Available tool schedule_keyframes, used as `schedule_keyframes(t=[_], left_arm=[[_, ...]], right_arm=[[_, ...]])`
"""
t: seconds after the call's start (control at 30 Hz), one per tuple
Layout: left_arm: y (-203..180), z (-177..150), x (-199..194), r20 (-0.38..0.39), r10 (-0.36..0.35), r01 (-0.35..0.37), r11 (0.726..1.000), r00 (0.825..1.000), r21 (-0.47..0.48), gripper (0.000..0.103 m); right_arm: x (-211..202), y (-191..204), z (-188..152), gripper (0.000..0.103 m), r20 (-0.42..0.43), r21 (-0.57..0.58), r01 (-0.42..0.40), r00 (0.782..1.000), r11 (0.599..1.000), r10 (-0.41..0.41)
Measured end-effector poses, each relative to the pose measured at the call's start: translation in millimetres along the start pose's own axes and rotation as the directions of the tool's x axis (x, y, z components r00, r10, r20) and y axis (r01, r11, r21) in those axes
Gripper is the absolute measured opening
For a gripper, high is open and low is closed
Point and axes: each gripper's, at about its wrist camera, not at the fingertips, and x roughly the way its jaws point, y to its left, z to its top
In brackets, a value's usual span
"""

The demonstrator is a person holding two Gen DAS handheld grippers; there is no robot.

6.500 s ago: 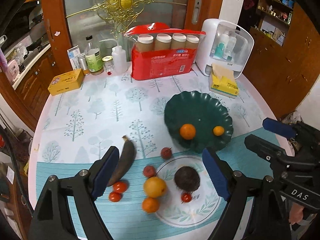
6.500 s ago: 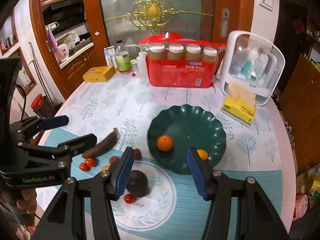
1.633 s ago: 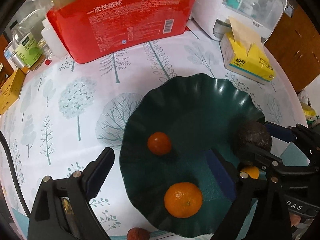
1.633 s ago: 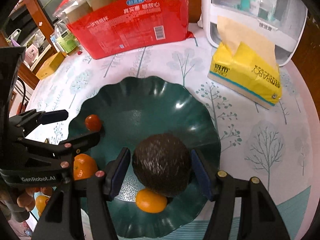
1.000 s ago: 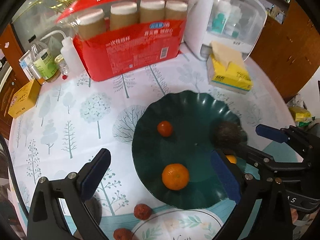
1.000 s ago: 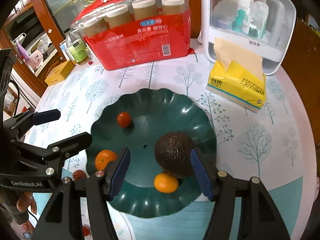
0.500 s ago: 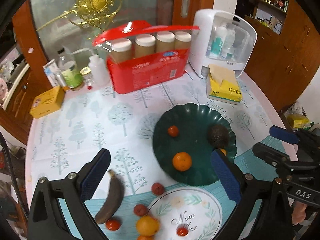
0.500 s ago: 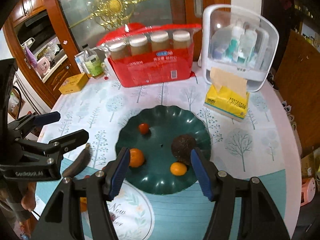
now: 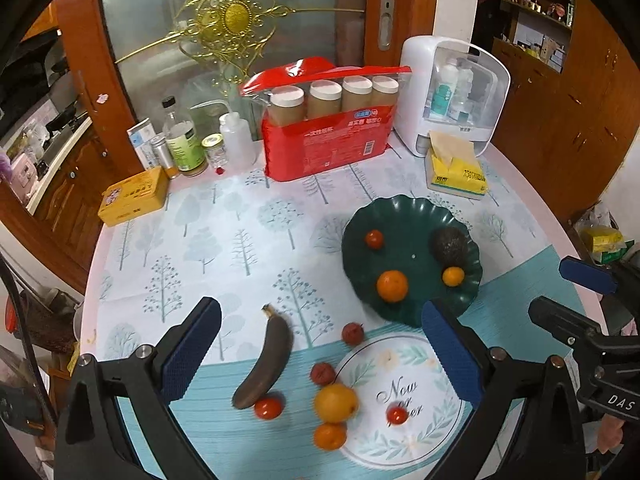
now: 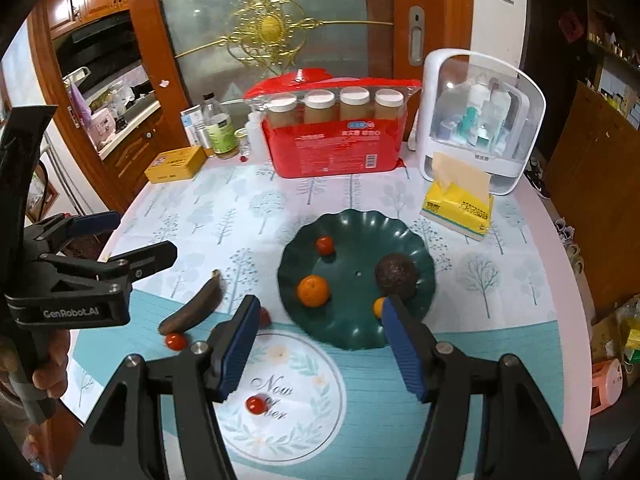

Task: Organize fruits
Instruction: 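Withdraw both tools from the green plate back toward the remaining fruit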

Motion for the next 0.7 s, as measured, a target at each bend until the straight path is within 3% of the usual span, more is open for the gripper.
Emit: schedule_keyframes(t=[0.37,0.7], left_arm=[[37.5,-57.5,-7.4,-0.005,-0.03,0.03,1.0,1.0,-0.009,0.1],[33.0,-134.9,27.0,-0.013,-0.068,0.068,0.998,0.998,-0.009,0.1]], right_arm=[[18.4,36.5,-40.2,0.063,-0.036,0.01,-0.038,0.999,0.999,0.038],[55.4,66.5,-91.9,0.063,-0.074,-0.048,-0.02,0.997,0.999,0.017]])
